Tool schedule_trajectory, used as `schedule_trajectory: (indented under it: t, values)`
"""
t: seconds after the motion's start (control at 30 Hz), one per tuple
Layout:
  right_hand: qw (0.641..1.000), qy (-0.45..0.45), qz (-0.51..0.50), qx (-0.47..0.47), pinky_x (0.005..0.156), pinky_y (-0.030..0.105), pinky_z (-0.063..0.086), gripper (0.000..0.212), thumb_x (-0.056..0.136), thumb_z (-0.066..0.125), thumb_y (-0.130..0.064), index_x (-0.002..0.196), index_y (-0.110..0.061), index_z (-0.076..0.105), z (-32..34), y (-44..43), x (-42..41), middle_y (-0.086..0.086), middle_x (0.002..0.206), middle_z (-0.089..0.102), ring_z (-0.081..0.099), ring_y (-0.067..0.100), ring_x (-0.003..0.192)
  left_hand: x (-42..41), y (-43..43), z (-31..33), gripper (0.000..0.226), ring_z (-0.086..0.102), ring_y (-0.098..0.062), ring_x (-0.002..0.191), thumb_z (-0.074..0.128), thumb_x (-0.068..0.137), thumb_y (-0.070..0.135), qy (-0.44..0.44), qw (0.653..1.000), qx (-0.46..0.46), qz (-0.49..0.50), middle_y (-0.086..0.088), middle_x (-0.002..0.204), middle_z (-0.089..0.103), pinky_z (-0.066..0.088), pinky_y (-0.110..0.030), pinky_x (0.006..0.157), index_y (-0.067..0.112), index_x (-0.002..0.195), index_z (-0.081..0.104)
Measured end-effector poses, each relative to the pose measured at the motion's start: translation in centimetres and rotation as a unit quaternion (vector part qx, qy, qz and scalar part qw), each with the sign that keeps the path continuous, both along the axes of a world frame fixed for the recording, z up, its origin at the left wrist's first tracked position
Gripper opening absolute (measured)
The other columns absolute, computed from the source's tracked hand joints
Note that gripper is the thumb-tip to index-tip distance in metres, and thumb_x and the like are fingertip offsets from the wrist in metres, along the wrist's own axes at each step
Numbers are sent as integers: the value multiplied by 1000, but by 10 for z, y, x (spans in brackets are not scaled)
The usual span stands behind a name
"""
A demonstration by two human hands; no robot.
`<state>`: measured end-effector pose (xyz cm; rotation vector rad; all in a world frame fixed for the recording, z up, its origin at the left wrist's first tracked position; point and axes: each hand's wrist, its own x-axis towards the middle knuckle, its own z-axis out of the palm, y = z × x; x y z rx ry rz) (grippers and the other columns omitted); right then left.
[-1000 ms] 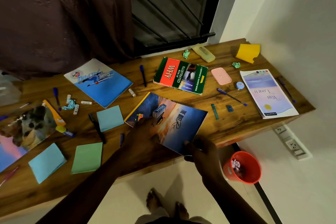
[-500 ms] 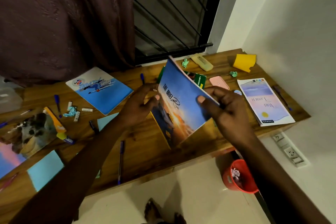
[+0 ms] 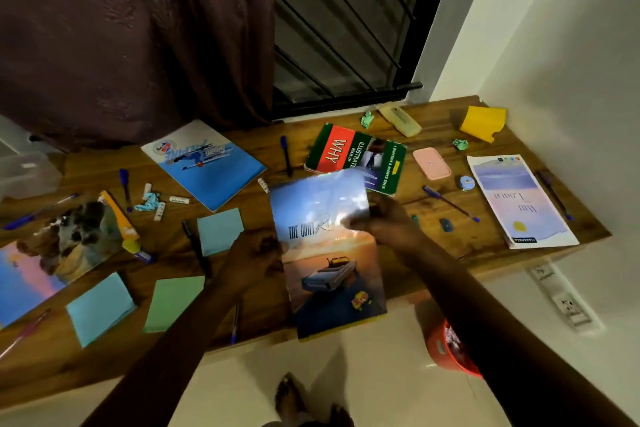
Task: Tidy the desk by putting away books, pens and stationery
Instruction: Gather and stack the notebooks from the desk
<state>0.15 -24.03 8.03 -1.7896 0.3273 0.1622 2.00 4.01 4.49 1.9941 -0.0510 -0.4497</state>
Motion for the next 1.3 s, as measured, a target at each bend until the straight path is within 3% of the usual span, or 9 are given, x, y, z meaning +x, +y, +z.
schedule_trajectory:
  t: [0.07,0.2,0.37,0.5,0.67,0.8,0.97,1.17,1.3]
  values:
    - [994,14,43,-101,87,34,59,59,58,92,-17,113,-17,71,-28,12,5,-2,103,77,73,16,94,4,4,-12,31,72,-33,73,78,82,44,6,998,50,37,-12,77,73,62,-53,74,13,79,71]
    - [972,11,83,-221,85,25,53,78,60,88,-8,132,-17,61,-56,32,13,1,116,72,67,20,107,9,4,-17,12,71,-13,76,76,90,29,-16,982,176,66,-6,103,77,51,-22,60,17,89,75]
    - [952,8,65,-300,88,38,56,68,68,86,-21,130,-21,57,-74,50,19,3,118,69,65,26,110,22,3,-18,37,72,-26,101,78,85,33,-42,963,268,-1,-10,117,74,59,-39,89,13,115,72]
    - [942,5,72,-328,98,40,54,80,74,86,-26,144,-19,48,-76,55,23,6,133,63,58,26,124,27,-2,-17,51,69,-28,108,77,85,42,-43,951,304,-25,-10,124,69,56,-34,87,12,124,64]
    - [940,10,61,-334,94,30,52,75,76,86,-27,142,-21,50,-82,61,23,1,133,62,60,22,123,23,2,-21,60,60,-28,123,70,91,45,-50,936,346,-47,-11,137,59,51,-34,94,11,138,54]
    - [941,-5,57,-335,92,27,49,61,85,77,-35,139,-21,54,-77,57,21,-1,130,63,60,19,121,22,-6,-15,53,58,-28,125,70,93,40,-88,950,296,-41,-8,139,61,46,-38,102,17,139,56]
    - [967,-38,8,-253,89,36,57,31,90,73,-28,119,-17,68,-59,47,5,1,110,74,69,18,100,18,-33,-4,41,70,-18,104,70,91,38,-116,970,205,-57,2,128,70,53,-30,92,23,129,66]
    - [983,-59,-58,-167,69,8,49,22,92,74,-29,112,-20,70,-36,2,-18,-13,101,71,66,-5,86,13,-95,13,23,69,-16,93,69,90,30,-150,973,138,-104,2,104,75,52,-28,80,26,112,73]
    - [979,-75,-128,-141,78,21,57,19,91,75,-27,108,-18,72,-24,-54,-36,-10,102,74,71,2,93,18,-156,13,31,69,-16,103,70,87,38,-150,970,125,-141,4,109,75,57,-35,90,26,115,72]
